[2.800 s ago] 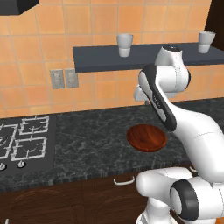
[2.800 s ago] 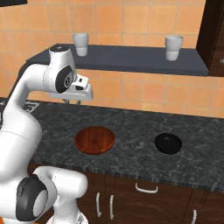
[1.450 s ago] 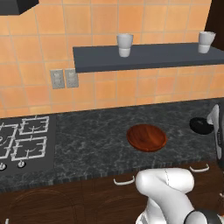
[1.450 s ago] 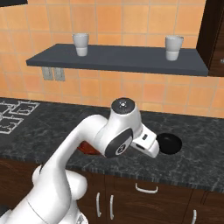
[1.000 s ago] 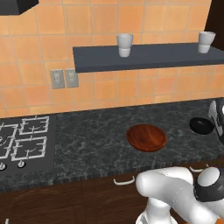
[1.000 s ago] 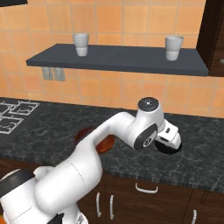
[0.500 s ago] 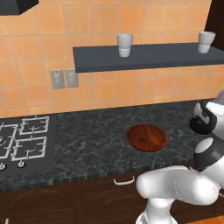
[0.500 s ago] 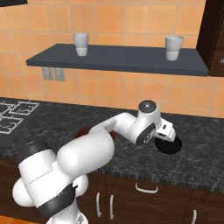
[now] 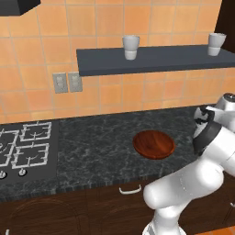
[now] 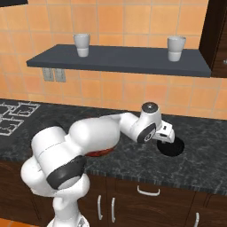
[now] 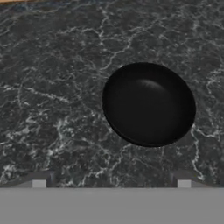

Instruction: Pick up the bowls on the counter and stack them on top of one another in the open cabinet. Place the smaller bowl on top of the larger bowl.

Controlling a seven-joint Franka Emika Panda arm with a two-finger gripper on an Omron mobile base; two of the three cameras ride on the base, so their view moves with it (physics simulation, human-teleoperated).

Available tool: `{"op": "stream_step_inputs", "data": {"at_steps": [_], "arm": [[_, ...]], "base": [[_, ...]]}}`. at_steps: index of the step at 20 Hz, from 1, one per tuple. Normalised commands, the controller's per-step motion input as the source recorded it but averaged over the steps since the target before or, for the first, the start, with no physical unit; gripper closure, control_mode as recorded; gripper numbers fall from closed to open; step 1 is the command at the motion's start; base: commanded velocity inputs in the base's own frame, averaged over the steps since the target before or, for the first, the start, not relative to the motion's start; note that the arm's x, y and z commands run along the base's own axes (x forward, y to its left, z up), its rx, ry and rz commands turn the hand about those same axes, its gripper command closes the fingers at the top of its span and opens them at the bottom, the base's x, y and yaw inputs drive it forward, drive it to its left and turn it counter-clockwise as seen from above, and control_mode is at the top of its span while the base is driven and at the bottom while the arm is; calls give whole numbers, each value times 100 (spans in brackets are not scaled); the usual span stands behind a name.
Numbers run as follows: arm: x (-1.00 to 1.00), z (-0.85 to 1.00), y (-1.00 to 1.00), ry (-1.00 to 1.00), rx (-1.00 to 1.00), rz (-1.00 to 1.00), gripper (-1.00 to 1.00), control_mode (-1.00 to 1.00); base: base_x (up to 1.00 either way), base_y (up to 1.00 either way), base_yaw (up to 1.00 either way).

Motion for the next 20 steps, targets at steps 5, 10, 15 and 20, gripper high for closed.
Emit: {"op": "stream_step_inputs", "data": {"at_steps": [5,10,15,20], "arm": [[37,-24,0,12,-4,0,-100,-100],[36,-30,-3,13,0,0,-100,-100],[18,-33,-37,9,-2,0,-100,-100],[22,-23,-23,6,-1,0,-100,-100]], "base": [[0,0,0],[0,0,0],[0,0,0],[0,0,0]]}}
